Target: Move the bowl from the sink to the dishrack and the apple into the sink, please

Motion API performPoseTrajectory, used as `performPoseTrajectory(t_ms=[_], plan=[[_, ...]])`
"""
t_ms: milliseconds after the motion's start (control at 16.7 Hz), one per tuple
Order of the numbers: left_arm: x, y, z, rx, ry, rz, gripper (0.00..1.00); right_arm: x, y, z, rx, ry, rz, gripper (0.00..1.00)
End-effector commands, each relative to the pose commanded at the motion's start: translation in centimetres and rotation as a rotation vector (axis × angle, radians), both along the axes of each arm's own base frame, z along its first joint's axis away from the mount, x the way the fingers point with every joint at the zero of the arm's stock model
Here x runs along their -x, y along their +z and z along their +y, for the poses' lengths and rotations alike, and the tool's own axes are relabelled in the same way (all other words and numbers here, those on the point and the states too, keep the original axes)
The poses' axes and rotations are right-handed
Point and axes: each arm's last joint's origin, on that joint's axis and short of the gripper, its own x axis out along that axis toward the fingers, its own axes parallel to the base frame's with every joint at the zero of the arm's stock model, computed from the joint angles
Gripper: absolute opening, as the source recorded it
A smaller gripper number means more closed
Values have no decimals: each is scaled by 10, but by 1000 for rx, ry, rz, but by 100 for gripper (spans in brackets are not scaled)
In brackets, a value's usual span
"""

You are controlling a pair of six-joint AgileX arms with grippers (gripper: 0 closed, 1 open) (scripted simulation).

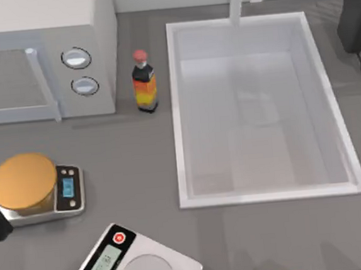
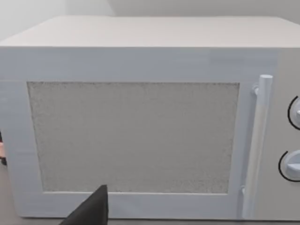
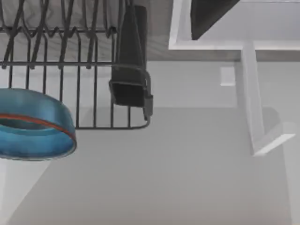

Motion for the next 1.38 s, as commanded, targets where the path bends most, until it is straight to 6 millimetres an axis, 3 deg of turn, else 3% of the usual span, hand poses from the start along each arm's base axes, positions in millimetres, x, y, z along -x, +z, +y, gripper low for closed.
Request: performPoseTrajectory(t_ms=[240, 1380], plan=[[0, 0, 0, 0, 0, 0, 100, 3, -33, 3, -3, 3, 67, 100], [0, 0, 0, 0, 0, 0, 100, 3, -34, 3, -3, 3, 70, 100]])
